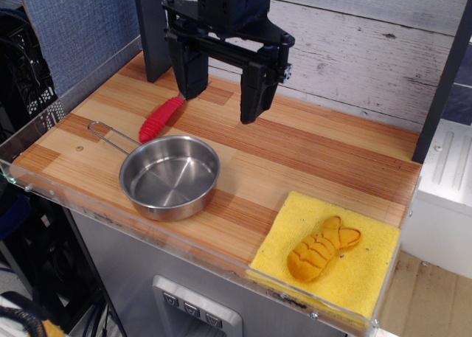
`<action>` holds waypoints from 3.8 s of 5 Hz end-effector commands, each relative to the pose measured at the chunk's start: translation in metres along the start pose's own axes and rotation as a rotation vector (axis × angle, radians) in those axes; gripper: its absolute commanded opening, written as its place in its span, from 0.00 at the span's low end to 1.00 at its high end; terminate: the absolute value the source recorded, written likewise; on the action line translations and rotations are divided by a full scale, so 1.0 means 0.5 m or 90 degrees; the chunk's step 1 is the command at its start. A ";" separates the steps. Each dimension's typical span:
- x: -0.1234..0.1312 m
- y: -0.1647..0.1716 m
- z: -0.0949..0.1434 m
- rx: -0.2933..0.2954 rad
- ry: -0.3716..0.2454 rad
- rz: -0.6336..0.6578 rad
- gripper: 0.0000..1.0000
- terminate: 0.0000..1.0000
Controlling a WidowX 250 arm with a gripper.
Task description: Place the red fork right of the metal pot.
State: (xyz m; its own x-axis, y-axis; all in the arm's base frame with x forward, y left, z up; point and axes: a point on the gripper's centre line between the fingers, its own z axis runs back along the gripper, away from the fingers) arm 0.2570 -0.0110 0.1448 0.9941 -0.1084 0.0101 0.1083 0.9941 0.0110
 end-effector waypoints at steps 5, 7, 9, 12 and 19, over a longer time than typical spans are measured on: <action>0.075 0.212 -0.066 0.102 -0.052 0.082 1.00 0.00; 0.052 0.282 -0.091 0.062 -0.082 0.156 1.00 0.00; 0.095 0.342 -0.148 -0.018 -0.074 0.163 1.00 0.00; 0.152 0.297 -0.183 0.024 -0.045 0.131 1.00 0.00; 0.164 0.279 -0.277 0.078 0.051 0.094 0.00 0.00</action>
State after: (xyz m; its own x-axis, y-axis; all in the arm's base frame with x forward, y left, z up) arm 0.3574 0.1173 0.0063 0.9969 0.0435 -0.0663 -0.0347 0.9910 0.1295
